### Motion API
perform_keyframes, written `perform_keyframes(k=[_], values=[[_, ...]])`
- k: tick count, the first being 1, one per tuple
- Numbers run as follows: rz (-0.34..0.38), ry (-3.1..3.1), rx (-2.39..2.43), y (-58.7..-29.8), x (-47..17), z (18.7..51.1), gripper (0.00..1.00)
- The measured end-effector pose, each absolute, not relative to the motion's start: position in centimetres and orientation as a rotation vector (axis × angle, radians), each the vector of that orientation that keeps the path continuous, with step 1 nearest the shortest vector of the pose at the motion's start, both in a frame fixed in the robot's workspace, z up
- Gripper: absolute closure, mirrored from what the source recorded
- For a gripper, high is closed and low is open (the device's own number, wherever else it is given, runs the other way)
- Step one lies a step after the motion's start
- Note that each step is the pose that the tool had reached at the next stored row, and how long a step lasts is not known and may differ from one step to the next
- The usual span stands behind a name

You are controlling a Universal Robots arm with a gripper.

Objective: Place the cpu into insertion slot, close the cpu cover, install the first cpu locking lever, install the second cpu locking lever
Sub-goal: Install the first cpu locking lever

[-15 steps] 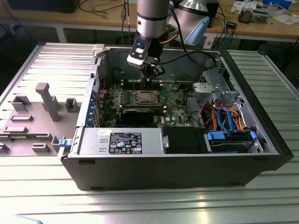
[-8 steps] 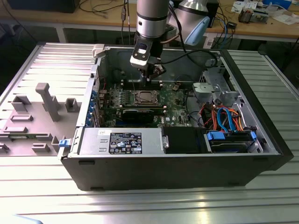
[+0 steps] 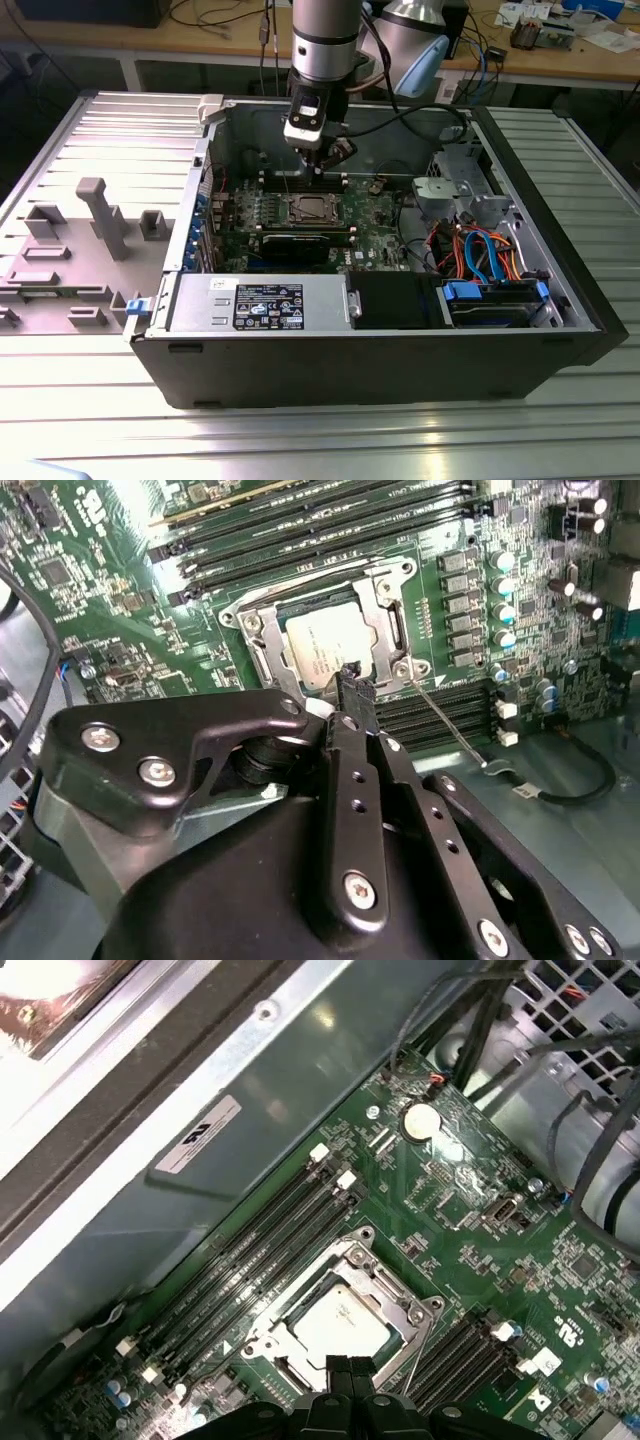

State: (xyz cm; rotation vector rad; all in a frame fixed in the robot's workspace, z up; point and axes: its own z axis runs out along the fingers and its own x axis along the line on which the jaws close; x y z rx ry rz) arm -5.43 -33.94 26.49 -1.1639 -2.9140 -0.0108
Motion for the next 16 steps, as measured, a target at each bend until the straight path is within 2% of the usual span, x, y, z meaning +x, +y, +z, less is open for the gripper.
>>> perform_keyframes(k=[16], values=[[-0.008, -3.061, -0.690, -33.95, -5.45, 26.47, 0.89]])
